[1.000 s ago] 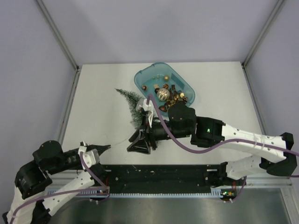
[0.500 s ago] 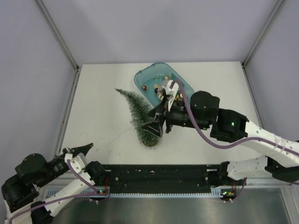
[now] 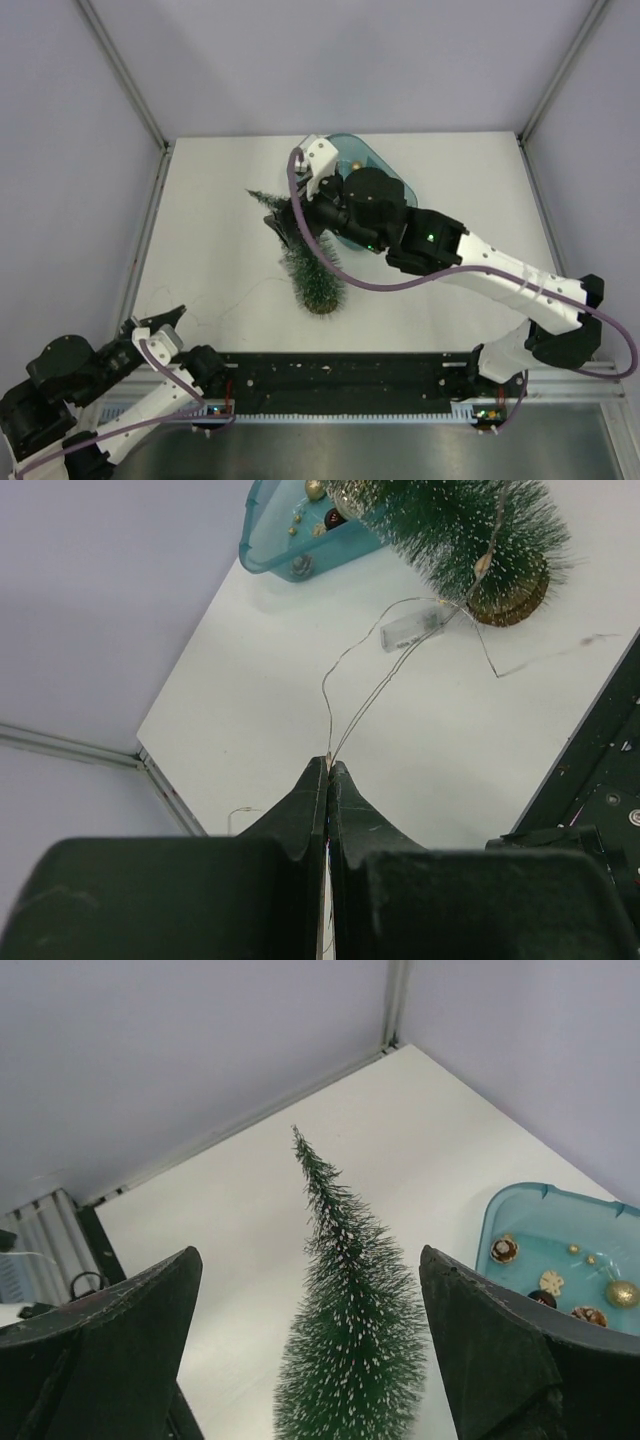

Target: Decorate the small christmas tree

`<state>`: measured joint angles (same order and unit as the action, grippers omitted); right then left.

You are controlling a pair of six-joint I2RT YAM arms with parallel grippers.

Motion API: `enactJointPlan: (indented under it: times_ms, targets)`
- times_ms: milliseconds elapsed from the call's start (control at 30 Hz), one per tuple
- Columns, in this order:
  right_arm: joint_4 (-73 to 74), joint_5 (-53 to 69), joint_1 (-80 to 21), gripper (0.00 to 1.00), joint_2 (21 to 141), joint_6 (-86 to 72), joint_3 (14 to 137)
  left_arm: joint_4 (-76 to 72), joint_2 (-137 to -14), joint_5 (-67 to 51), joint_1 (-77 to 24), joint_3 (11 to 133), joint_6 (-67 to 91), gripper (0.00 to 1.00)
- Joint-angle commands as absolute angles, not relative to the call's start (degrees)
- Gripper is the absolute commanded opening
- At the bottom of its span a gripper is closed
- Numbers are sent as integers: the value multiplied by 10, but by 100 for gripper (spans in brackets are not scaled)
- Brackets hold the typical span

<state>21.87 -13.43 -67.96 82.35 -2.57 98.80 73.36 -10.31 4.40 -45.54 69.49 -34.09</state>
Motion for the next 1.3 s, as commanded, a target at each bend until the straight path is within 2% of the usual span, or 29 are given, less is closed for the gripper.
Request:
enactJointPlan:
  times_ms: [0, 167, 400, 667, 1033, 1100, 1267]
  targets:
    - [164, -166, -685, 90, 838, 42, 983, 753, -69, 89, -458, 681, -336, 0]
    - [134, -194, -693, 93, 851, 88, 975, 751, -41, 131, -468, 645, -308, 0]
    - [122, -190, -694, 93, 881, 120, 993, 684, -75, 269, -495, 629, -234, 0]
    - [163, -147, -693, 89, 938, 129, 1062, 671, -152, 284, -547, 643, -167, 0]
    - [182, -201, -693, 71, 986, 137, 1105, 737, -296, 268, -629, 743, -119, 0]
    - [187, -201, -688, 64, 986, 130, 1107, 754, -311, 246, -630, 744, -122, 0]
    - [199, -194, -676, 37, 986, 101, 1111, 722, -329, 240, -630, 724, -128, 0]
